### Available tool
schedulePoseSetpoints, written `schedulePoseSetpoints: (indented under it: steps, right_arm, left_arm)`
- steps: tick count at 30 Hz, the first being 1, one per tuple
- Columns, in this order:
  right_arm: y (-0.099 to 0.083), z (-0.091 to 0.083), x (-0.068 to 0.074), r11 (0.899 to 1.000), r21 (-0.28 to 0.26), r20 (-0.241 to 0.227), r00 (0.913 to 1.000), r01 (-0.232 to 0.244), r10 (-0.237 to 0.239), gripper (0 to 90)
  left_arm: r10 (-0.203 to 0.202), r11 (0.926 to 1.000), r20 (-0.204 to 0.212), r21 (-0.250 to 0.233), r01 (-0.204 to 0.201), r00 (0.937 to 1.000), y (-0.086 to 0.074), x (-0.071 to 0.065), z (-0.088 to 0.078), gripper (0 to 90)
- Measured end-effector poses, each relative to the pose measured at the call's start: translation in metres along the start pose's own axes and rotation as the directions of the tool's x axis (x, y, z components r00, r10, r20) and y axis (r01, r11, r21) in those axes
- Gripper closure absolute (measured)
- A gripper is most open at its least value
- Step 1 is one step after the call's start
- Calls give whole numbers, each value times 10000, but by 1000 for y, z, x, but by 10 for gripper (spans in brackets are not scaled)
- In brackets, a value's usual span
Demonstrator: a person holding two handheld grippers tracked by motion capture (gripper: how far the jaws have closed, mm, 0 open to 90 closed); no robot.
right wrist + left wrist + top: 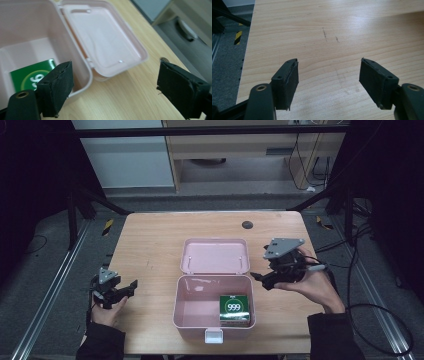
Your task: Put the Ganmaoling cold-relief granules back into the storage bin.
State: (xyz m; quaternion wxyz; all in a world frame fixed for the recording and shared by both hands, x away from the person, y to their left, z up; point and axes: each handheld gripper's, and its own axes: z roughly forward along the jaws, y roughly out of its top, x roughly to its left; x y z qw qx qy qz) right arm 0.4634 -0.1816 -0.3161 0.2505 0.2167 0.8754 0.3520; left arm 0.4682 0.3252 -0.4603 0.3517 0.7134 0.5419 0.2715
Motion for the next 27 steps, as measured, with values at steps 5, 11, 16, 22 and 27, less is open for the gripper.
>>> schedulePoseSetpoints:
  steps: [5,11,16,22,27]
  right_arm:
    - [-30,2,-5,9940,-92,432,9931,-1087,1090,128]
    - [-71,12,-8,9669,-478,956,9624,-2508,2543,95]
    - [-112,26,-9,9145,-1086,1782,8974,-3897,4036,76]
    - [-156,43,-18,8651,-947,2885,8181,-4926,4974,69]
    - [-182,52,-21,8124,-752,3906,7325,-5782,5575,57]
  left_arm:
    - [-2,10000,33,69,1,10000,0,0,1,334]
    - [9,9999,45,104,-10,10000,-1,-1,1,341]
    - [38,9999,49,138,-39,10000,-1,-1,2,337]
    - [57,9999,86,129,-58,9999,-4,1,7,288]
    - [227,9991,-53,347,-225,9997,-7,0,15,253]
